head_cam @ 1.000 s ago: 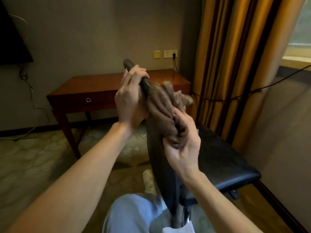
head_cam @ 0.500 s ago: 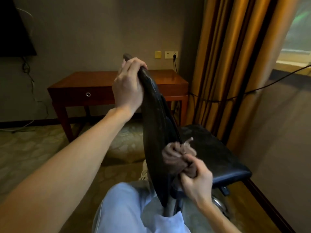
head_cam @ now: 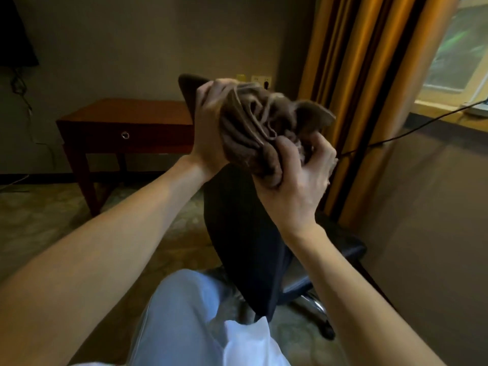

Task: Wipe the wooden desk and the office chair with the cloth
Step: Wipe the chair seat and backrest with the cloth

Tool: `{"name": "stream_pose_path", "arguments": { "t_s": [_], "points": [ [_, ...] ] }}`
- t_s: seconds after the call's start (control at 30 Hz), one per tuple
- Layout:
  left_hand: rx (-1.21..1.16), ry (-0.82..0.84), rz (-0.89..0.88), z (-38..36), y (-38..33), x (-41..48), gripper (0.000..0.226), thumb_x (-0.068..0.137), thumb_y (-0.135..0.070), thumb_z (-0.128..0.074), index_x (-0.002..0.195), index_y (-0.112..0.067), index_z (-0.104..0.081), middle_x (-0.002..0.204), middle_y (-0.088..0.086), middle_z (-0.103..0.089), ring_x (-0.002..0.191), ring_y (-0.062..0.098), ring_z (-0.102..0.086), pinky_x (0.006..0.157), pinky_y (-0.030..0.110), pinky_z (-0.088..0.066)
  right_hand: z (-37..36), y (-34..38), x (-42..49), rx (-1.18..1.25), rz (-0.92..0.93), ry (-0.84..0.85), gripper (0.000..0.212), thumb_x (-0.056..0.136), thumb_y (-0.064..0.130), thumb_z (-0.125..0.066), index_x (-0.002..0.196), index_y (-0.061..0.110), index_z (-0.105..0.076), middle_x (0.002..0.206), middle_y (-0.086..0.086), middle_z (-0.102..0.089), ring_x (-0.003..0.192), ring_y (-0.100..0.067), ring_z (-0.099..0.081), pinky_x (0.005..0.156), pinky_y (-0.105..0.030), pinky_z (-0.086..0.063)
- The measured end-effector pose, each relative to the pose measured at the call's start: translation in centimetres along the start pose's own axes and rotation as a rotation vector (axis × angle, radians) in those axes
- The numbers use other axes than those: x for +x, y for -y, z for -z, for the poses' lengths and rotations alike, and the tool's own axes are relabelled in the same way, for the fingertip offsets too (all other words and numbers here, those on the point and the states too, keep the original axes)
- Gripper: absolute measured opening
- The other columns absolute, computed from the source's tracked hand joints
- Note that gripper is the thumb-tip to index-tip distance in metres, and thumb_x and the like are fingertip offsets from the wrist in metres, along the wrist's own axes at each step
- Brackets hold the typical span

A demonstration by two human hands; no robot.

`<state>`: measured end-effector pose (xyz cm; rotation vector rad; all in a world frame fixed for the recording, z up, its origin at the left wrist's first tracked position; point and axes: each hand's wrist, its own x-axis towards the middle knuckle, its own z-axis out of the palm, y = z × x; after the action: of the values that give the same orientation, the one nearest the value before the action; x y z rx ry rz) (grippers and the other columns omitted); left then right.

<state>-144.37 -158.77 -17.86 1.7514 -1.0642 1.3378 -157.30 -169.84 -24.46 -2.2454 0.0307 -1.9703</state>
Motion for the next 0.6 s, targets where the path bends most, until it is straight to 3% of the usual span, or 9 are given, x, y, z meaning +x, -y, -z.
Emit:
{"name": "stream_pose_path", "arguments": {
  "t_s": [0.07,0.17,0.27,0.37,0.5,0.6],
  "points": [
    [-0.038,0.004,-0.027,-0.4,-0.2,0.5,0.020,0.099,-0.012,-0.054,0.108,-0.011,-0.072,0.108,0.006,-0.070,0.113,0.024,-0.058,0.103,0.032,-0.032,-0.2,-1.7,-4.3,-0.004,-0.066,0.017,0.036,0.094,0.048,-0.066,0.117,0.024,-0.052,0.133,-0.011,-0.033,0.118,-0.044,-0.049,0.086,-0.050,-0.051],
    [-0.066,-0.047,-0.006,-0.3,-1.1,0.6,0.025,0.098,-0.009,-0.047,0.101,-0.013,-0.072,0.100,0.003,-0.071,0.107,0.024,-0.060,0.097,0.029,-0.031,0.2,-4.0,-13.6,-0.021,-0.203,0.210,0.035,0.084,0.043,-0.068,0.109,0.023,-0.052,0.125,-0.013,-0.035,0.104,-0.053,-0.056,0.072,-0.052,-0.056],
    [-0.068,-0.055,-0.011,-0.2,-0.6,0.3,0.027,0.100,-0.011,-0.045,0.104,-0.013,-0.072,0.102,0.004,-0.071,0.110,0.026,-0.061,0.098,0.029,-0.031,1.2,-4.7,-20.7,-0.055,-0.280,0.397,0.039,0.078,0.036,-0.077,0.105,0.022,-0.052,0.114,-0.009,-0.036,0.093,-0.045,-0.056,0.064,-0.050,-0.057],
    [-0.081,-0.011,-0.020,0.1,-0.7,0.2,0.027,0.102,-0.012,-0.045,0.107,-0.013,-0.072,0.105,0.004,-0.070,0.112,0.025,-0.059,0.098,0.029,-0.031,3.0,-4.9,-21.5,-0.090,-0.283,0.494,0.049,0.070,0.029,-0.087,0.104,0.020,-0.054,0.114,-0.007,-0.040,0.097,-0.040,-0.055,0.065,-0.049,-0.057],
    [-0.098,-0.014,-0.052,-0.1,-1.1,0.4,0.028,0.103,-0.015,-0.044,0.112,-0.012,-0.070,0.109,0.004,-0.069,0.114,0.026,-0.057,0.099,0.028,-0.029,4.6,-4.1,-12.2,0.036,-0.144,0.228,0.046,0.076,0.037,-0.071,0.115,0.021,-0.052,0.125,-0.010,-0.039,0.106,-0.050,-0.056,0.076,-0.057,-0.055],
    [-0.155,0.000,-0.061,-0.1,-1.9,0.5,0.024,0.105,-0.017,-0.047,0.115,-0.010,-0.068,0.110,0.006,-0.069,0.112,0.022,-0.055,0.098,0.025,-0.029,4.4,-1.8,-1.5,0.009,-0.009,0.005,0.049,0.085,0.039,-0.073,0.124,0.024,-0.047,0.131,-0.008,-0.033,0.119,-0.042,-0.044,0.089,-0.057,-0.049]
  ]
}}
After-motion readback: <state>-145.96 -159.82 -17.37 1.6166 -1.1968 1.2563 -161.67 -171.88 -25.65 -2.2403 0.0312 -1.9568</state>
